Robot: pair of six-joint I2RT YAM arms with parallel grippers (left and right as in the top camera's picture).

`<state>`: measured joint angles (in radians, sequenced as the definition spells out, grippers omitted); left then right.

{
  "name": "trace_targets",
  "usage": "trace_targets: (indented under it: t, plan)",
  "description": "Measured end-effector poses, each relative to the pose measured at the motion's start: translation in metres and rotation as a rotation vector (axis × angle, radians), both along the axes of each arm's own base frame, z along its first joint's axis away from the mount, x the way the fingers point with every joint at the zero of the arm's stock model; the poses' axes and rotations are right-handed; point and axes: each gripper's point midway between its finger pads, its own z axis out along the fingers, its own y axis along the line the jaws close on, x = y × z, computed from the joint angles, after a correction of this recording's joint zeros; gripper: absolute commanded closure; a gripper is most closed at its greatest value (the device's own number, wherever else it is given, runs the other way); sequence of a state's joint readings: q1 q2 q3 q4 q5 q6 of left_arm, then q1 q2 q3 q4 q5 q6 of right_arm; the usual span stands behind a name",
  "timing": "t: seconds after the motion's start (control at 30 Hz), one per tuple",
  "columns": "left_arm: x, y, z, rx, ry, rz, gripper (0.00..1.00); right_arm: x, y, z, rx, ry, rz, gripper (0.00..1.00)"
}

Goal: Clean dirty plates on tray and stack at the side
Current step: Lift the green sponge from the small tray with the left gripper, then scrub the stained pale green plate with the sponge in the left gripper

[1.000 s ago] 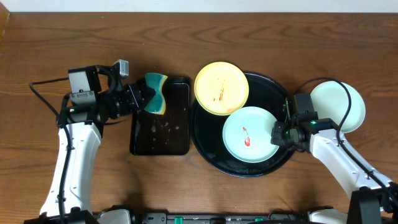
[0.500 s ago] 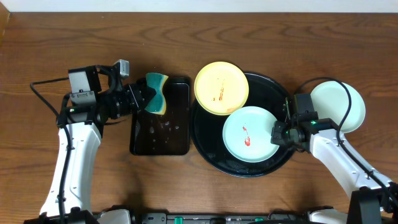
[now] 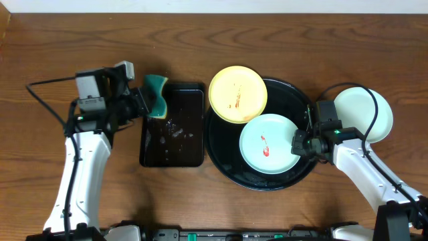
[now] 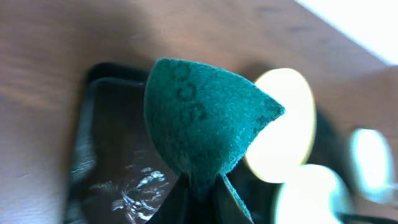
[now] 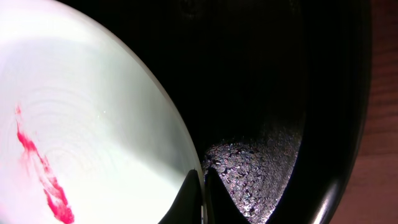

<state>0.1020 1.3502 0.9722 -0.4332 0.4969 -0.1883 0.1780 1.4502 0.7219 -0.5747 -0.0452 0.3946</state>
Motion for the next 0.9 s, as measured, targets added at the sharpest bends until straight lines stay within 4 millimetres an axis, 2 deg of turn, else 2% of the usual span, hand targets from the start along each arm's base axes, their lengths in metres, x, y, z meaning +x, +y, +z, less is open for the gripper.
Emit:
trace_targets:
  t: [0.07,0.3,0.57,0.77,0.9]
  plan:
    - [-0.002,-0.005,-0.006,0.071,0.010,-0.013,0.93,0.000,0.000,0.000,0.000,-0.001,0.000,0.99]
    - [-0.007,-0.042,-0.015,0.336,-0.016,-0.098,0.93,0.001,0.000,0.000,0.000,-0.003,0.000,0.99]
    - [-0.010,-0.057,-0.015,0.608,-0.067,-0.088,0.93,0.001,0.000,0.000,0.000,-0.003,0.000,0.99]
    - [-0.010,-0.069,-0.033,0.655,-0.042,-0.107,0.93,0.001,0.000,0.000,0.000,-0.003,0.000,0.99]
    - [-0.013,-0.100,-0.043,0.524,-0.026,-0.174,0.93,0.001,0.000,0.000,0.000,-0.003,0.000,0.99]
